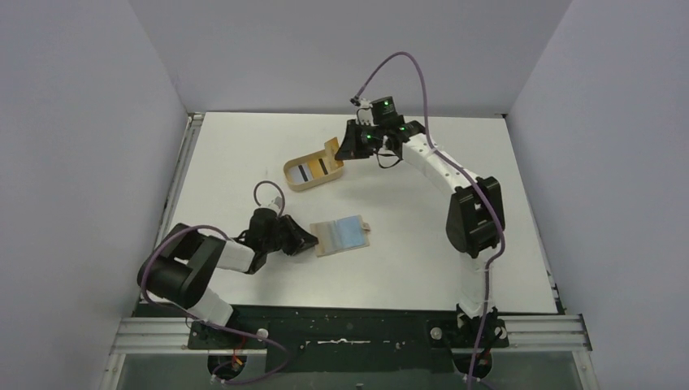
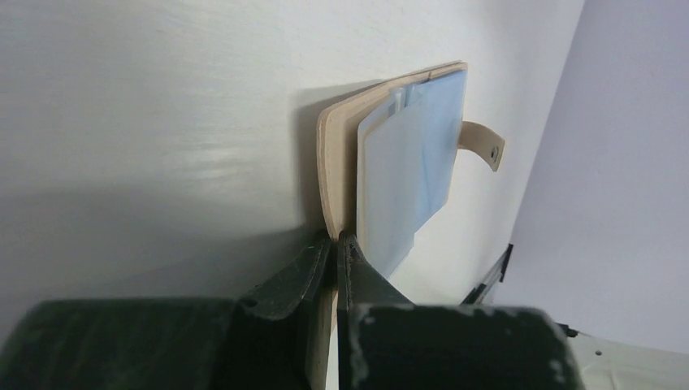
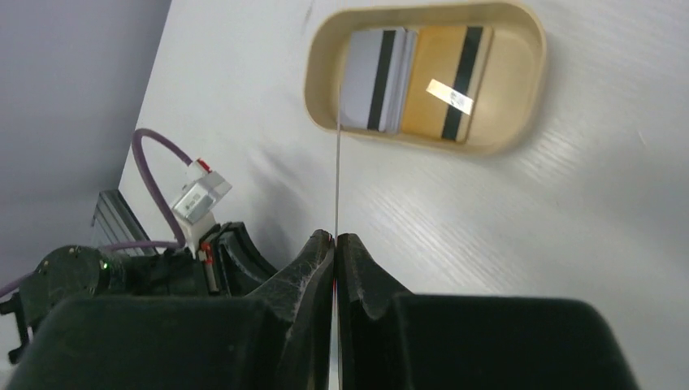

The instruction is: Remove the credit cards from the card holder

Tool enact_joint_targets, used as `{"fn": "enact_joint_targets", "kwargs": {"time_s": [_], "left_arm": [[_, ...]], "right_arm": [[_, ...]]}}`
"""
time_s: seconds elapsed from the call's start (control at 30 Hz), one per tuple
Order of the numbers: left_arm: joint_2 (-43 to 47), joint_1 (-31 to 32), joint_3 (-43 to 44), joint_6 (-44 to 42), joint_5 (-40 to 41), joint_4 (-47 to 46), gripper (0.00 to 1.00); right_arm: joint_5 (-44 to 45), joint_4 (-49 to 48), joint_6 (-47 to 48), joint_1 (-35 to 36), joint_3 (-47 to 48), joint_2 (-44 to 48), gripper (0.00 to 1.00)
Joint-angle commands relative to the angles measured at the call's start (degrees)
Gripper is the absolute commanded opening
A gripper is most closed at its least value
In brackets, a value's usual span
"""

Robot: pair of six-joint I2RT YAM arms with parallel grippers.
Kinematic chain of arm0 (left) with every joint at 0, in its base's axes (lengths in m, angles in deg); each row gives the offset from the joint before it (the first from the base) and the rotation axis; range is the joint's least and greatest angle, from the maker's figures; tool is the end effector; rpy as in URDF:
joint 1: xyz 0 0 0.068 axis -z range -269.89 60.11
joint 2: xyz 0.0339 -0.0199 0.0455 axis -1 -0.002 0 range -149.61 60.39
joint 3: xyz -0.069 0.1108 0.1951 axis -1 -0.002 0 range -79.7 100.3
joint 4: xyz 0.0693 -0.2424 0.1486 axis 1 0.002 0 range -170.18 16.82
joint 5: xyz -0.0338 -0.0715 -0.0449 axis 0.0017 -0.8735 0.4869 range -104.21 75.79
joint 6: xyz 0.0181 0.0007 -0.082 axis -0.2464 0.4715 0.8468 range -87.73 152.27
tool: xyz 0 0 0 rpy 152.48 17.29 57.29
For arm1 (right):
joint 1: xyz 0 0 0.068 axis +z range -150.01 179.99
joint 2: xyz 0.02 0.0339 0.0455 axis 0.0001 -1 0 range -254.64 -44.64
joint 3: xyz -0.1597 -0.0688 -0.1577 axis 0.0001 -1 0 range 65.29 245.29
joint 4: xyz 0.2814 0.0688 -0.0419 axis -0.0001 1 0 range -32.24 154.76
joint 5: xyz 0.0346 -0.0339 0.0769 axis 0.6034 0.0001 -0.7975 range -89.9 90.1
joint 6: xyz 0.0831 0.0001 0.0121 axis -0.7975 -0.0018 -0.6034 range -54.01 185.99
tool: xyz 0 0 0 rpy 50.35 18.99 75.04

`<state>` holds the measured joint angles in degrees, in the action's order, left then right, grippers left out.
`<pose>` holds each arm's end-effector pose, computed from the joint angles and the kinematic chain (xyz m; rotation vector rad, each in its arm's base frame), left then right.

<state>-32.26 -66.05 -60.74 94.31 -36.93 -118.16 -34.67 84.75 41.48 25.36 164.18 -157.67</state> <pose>0.2457 -0.1396 0.0049 -0.5582 2.3763 -1.2053 0.4279 0.2492 0.2219 -0.3554 2.3713 1.1287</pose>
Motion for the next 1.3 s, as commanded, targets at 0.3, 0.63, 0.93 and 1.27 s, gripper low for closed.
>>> {"fn": "enact_joint_targets", "kwargs": {"time_s": [0.3, 0.63, 0.93, 1.27], "left_arm": [[15.31, -1.63, 4.42, -12.35, 10.58, 27.89, 0.00], [7.32, -2.06, 5.38, -12.23, 6.42, 22.76, 0.00], [4.72, -3.91, 6.23, -13.30, 4.40, 22.09, 0.00], [5.47, -5.69, 7.38, -15.17, 3.83, 25.18, 0.00]], "right_arm": [[2.37, 11.69, 2.02, 3.18, 34.23, -23.29, 0.00], [2.88, 11.83, 1.00, 3.20, 41.02, -31.19, 0.00], [4.12, 11.77, 0.90, 3.11, 41.03, -33.14, 0.00], [5.45, 12.90, 1.61, 2.91, 41.23, -33.51, 0.17]]}}
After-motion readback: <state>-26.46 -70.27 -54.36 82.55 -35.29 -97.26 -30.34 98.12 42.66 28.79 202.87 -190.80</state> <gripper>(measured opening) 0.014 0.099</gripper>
